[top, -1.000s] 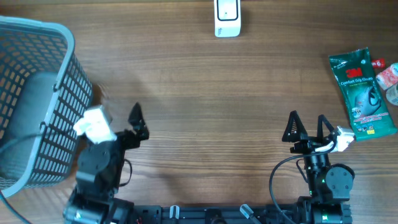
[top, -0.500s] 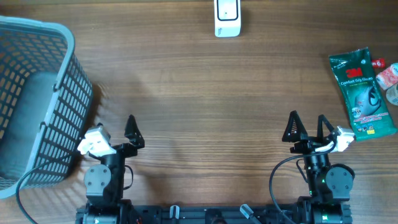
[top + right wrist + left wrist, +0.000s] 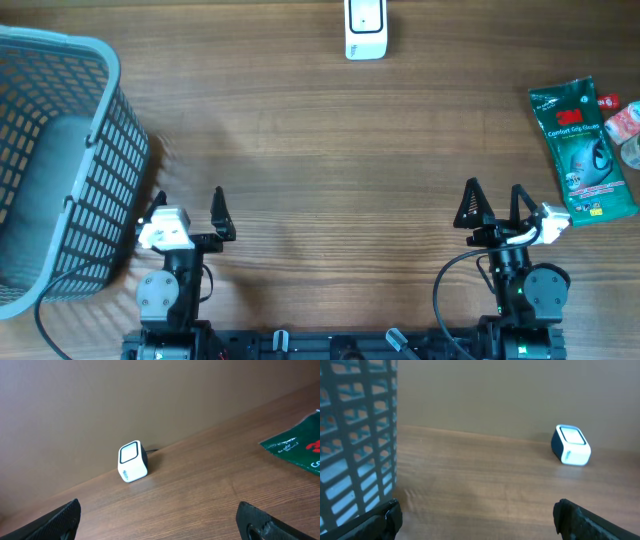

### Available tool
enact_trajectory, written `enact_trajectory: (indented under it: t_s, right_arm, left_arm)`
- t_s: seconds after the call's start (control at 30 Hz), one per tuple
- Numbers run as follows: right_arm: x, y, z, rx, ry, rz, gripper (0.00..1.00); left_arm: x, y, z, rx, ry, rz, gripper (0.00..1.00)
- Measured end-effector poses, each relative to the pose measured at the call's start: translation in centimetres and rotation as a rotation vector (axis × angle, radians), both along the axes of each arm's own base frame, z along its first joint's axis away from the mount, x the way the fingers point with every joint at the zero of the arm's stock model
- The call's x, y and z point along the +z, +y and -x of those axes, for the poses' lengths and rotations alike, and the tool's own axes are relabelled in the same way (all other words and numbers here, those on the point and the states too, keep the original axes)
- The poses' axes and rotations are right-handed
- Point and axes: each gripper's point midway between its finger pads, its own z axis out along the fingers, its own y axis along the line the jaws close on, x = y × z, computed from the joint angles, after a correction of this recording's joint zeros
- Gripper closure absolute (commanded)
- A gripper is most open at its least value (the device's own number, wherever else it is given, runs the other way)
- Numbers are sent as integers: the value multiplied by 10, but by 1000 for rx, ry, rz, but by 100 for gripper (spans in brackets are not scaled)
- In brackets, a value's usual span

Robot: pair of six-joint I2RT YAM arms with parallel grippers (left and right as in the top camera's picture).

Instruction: Scan the item barcode

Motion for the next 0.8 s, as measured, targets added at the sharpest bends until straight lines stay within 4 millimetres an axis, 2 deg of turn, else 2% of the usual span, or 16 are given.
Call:
enact_trajectory:
  t_s: [0.8]
  right_arm:
    - [0, 0, 0, 0, 0, 10, 0]
  left_arm:
    - [-3, -4, 0, -27, 8, -16, 0]
